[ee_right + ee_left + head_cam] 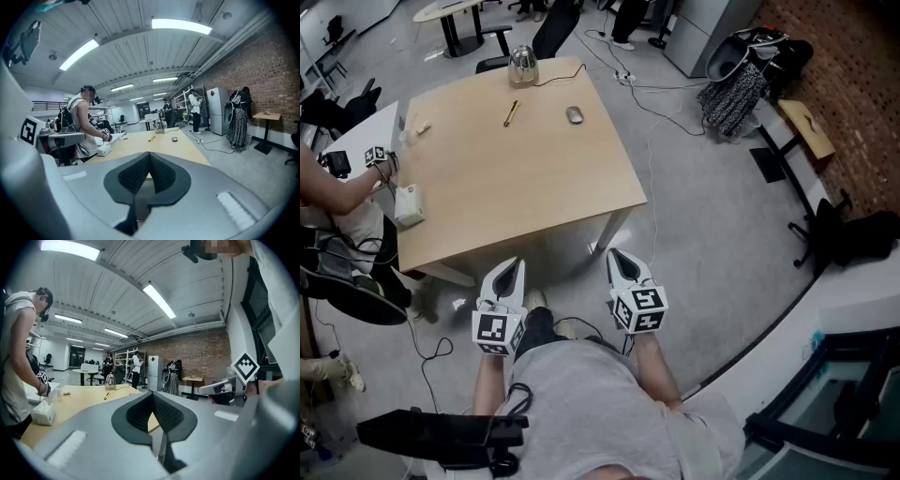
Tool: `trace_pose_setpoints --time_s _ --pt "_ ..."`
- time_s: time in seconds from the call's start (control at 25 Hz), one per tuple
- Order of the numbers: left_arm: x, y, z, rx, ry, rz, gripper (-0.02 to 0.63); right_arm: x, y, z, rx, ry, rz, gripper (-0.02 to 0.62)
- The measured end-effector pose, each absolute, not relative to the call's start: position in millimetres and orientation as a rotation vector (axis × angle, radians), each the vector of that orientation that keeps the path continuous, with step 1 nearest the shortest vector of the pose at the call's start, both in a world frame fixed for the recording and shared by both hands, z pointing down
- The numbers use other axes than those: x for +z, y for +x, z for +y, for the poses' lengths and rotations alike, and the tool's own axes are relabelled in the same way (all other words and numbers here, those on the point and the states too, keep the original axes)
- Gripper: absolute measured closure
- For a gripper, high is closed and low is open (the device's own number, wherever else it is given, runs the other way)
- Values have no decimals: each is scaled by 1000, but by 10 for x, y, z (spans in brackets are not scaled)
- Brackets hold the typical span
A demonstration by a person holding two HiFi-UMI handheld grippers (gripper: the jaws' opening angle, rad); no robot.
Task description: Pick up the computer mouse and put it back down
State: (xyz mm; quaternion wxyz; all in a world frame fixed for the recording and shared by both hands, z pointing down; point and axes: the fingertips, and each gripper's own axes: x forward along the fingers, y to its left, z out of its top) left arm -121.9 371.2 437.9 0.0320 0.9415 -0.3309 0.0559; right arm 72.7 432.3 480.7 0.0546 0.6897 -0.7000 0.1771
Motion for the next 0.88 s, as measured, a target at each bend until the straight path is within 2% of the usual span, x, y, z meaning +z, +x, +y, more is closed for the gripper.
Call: trace_pose_setpoints --time_s 0.88 --pt "4452 -948 3369 194 2891 -974 586 4915 890 4040 599 2108 -2141 589"
